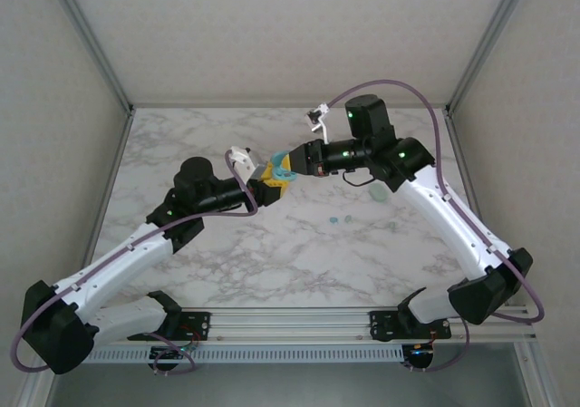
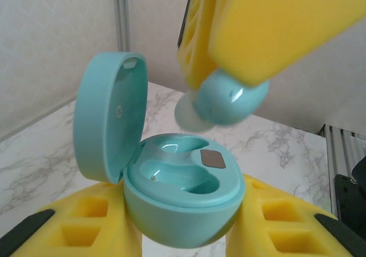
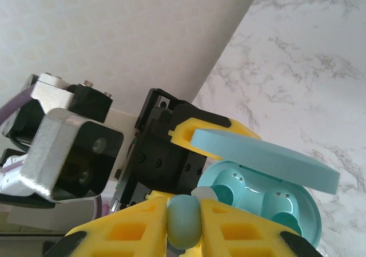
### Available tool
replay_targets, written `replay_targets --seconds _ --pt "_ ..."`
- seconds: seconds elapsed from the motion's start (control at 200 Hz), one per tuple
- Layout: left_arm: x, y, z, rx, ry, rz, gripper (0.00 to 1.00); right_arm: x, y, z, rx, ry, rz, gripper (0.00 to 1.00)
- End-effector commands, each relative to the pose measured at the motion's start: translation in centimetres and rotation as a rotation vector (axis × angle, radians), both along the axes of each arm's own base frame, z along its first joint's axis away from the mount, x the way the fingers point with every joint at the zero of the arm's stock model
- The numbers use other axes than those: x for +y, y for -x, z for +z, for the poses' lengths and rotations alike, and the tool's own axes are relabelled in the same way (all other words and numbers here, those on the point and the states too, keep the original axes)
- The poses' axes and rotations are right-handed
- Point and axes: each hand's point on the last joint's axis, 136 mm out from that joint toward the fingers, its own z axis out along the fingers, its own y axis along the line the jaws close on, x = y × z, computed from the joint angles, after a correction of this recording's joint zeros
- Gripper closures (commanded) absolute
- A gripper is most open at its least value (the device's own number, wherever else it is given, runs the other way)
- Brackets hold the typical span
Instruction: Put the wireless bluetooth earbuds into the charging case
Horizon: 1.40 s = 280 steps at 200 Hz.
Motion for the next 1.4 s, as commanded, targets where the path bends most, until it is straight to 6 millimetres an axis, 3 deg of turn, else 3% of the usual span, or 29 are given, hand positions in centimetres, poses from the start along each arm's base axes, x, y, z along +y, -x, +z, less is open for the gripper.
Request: replay_targets --seconds 0.0,0.38,0.831,1.191,1.397 --pt "-0.2 0.2 2.6 -0.042 0.066 -0.025 0.73 0.6 0.3 -0.6 0.022 0.002 0.026 0.79" --pt "-0.4 0.0 2.7 -0.049 0.063 -0.03 0.73 1.0 0.7 -1.0 0.055 0.019 0.075 0.78" --pt "-0.4 0.4 3.4 -0.035 0.097 -0.043 0.74 0.0 -1.3 -1.8 0.007 0.113 -0.049 0.71" --pt "-0.3 0.1 3.2 -0.023 0.111 -0.022 0.74 -0.6 -1.3 0.6 -0.073 0.069 -0.087 0.63" --pt "-0.3 -0.1 3.4 -0.013 0.129 -0.018 0.74 -0.6 -0.9 0.8 -0.092 0.04 -0.083 0.56"
